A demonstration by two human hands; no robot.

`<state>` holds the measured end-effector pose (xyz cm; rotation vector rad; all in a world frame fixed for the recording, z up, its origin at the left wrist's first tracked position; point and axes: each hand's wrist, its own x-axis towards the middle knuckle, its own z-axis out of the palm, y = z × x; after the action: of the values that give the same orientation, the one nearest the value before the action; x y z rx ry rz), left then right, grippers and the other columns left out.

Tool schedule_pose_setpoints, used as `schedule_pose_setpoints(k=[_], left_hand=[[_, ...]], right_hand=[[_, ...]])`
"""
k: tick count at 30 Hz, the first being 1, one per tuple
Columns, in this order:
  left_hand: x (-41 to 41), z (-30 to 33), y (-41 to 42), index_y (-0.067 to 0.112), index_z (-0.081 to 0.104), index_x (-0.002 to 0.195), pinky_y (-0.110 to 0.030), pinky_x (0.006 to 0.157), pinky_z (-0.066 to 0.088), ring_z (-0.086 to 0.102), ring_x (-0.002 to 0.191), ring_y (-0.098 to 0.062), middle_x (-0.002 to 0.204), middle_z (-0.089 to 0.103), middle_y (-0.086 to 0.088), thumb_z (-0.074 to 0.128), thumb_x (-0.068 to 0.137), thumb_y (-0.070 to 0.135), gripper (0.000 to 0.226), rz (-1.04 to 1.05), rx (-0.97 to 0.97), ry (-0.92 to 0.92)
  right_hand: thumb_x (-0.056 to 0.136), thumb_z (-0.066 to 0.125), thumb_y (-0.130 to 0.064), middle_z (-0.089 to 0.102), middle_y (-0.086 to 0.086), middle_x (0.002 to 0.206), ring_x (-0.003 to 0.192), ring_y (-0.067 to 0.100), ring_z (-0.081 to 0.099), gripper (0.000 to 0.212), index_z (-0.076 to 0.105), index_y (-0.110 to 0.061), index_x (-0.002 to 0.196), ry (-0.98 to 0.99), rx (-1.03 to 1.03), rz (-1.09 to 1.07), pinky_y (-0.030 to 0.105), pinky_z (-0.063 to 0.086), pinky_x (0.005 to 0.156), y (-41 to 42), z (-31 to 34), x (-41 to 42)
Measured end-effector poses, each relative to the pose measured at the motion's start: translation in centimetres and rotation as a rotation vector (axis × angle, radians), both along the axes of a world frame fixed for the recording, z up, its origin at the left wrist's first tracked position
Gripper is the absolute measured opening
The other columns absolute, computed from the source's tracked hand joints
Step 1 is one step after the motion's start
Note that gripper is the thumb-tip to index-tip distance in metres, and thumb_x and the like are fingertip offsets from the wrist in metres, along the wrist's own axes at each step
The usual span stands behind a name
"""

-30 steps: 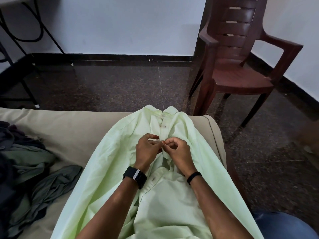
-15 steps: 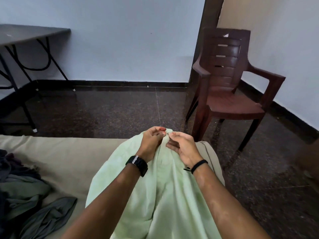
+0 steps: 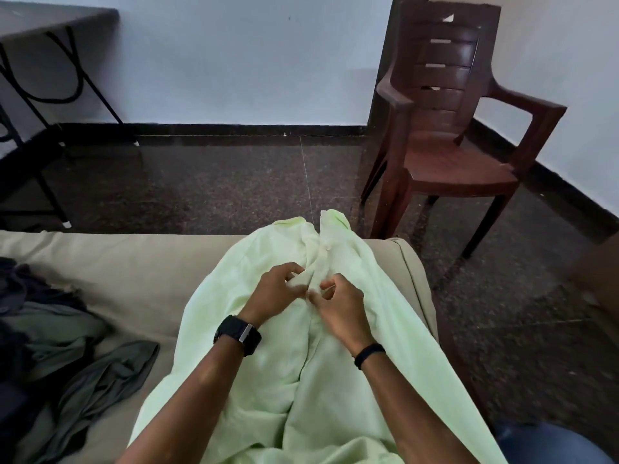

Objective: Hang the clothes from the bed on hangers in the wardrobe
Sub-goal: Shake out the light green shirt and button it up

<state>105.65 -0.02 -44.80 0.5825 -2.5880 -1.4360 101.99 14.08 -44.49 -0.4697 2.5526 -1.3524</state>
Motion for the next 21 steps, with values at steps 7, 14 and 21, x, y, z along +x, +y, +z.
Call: schedule_pose_setpoints(k=[7, 14, 21], left_hand=[[0.3, 0.9, 1.1, 0.014, 0.069, 0.086, -0.015, 0.072, 0.042, 0.055, 0.076, -0.008, 0.084, 0.063, 0.004, 0.061, 0.09, 0.017, 0.009, -0.1, 0.153, -0.056], [-0.5, 1.2, 1.6, 0.01, 0.059, 0.065, -0.02, 0.058, 0.041, 0.046, 0.059, -0.01, 0.062, 0.053, 0.0, 0.064, 0.085, 0.001, 0.022, -0.028, 0.368, -0.18], [-0.7, 0.9, 2.5, 0.0, 0.071, 0.087, -0.018, 0.058, 0.04, 0.051, 0.06, -0.011, 0.067, 0.06, -0.003, 0.073, 0.076, 0.004, 0.012, -0.157, 0.097, -0.302]], right_hand=[[0.084, 0.061, -0.019, 0.066, -0.001, 0.088, 0.091, 0.02, 0.061, 0.012, 0.063, -0.009, 0.09, 0.087, 0.145, -0.078, 0.029, 0.045, 0.072, 1.9, -1.4, -0.2], [0.085, 0.064, -0.034, 0.065, 0.005, 0.105, 0.103, 0.023, 0.059, 0.034, 0.057, -0.007, 0.104, 0.149, 0.322, -0.059, 0.032, 0.046, 0.082, 1.8, -2.5, 0.1], [0.084, 0.062, -0.016, 0.065, 0.012, 0.07, 0.067, 0.025, 0.058, 0.022, 0.06, 0.001, 0.069, -0.017, 0.142, -0.1, 0.031, 0.041, 0.06, 3.3, -2.3, -1.4]])
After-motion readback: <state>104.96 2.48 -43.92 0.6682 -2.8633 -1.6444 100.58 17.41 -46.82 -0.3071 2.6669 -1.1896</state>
